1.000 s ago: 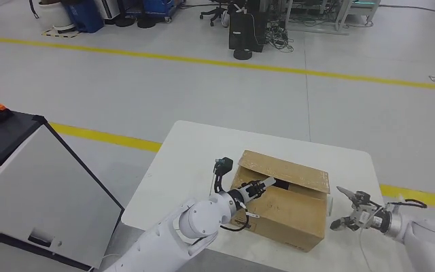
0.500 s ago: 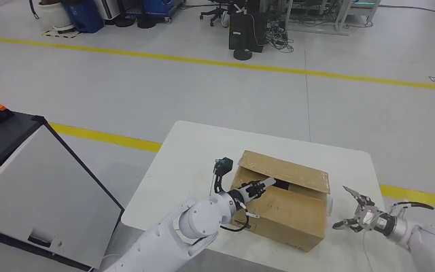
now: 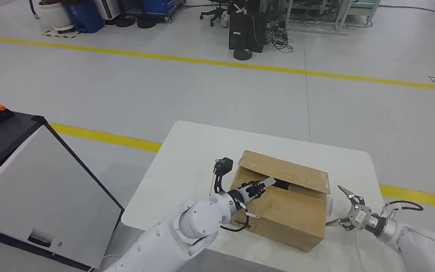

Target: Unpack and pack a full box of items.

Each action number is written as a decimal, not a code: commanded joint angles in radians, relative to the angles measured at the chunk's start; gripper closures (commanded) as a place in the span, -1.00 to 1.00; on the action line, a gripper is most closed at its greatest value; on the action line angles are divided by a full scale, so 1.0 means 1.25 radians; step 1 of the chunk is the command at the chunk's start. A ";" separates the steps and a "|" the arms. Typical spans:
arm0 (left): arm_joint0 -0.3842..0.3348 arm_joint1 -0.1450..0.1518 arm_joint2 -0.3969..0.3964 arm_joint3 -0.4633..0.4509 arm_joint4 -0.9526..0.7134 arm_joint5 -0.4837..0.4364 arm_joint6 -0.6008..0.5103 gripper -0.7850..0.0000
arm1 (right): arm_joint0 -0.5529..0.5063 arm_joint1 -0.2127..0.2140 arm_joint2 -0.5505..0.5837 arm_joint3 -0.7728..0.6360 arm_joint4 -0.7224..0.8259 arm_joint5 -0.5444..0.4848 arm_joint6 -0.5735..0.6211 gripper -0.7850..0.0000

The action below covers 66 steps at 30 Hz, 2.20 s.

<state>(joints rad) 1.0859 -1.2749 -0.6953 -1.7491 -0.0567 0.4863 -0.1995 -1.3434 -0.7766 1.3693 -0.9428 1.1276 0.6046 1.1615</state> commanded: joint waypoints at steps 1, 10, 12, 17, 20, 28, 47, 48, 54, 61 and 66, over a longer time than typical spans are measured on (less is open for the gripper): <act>0.000 0.000 0.000 0.000 0.000 0.000 0.000 -1.00 | 0.002 -0.002 -0.003 0.005 -0.001 -0.002 0.000 -1.00; 0.000 0.000 0.000 0.000 0.000 0.000 0.000 -1.00 | 0.013 -0.008 -0.012 0.034 -0.014 -0.006 0.007 1.00; 0.000 0.000 0.000 0.000 0.000 0.000 0.000 -1.00 | 0.015 -0.010 -0.016 0.041 -0.015 -0.005 0.011 1.00; 0.000 0.000 0.000 0.000 0.000 0.000 0.000 -1.00 | 0.019 -0.014 -0.022 0.055 -0.019 -0.013 0.020 1.00; 0.000 0.000 0.000 0.000 0.000 0.000 0.000 -1.00 | 0.016 -0.014 -0.013 0.063 -0.017 -0.042 0.030 1.00; 0.000 0.000 0.000 0.000 0.000 0.000 0.000 -1.00 | -0.035 -0.011 0.052 0.052 0.030 -0.178 0.065 1.00; 0.000 0.000 0.000 0.000 0.000 0.000 0.000 -1.00 | -0.216 -0.013 0.213 -0.130 0.118 -0.421 0.036 -1.00; 0.000 0.000 0.000 0.000 0.000 0.000 0.000 -1.00 | -0.223 -0.014 0.221 -0.134 0.127 -0.425 0.039 -1.00; 0.000 0.000 0.000 0.000 0.000 0.000 0.000 -1.00 | -0.243 -0.018 0.257 -0.155 0.146 -0.444 0.040 -1.00; 0.000 0.000 0.000 0.000 0.000 0.000 0.000 -1.00 | -0.250 -0.013 0.320 -0.142 0.095 -0.463 -0.013 -1.00; 0.000 0.000 0.000 0.000 0.000 0.000 0.000 -1.00 | -0.211 -0.001 0.372 -0.103 -0.030 -0.550 -0.042 -1.00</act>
<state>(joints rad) 1.0859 -1.2749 -0.6953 -1.7491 -0.0567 0.4863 -0.1995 -1.6173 -0.7819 1.8167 -1.0860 1.1329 -0.0475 1.0933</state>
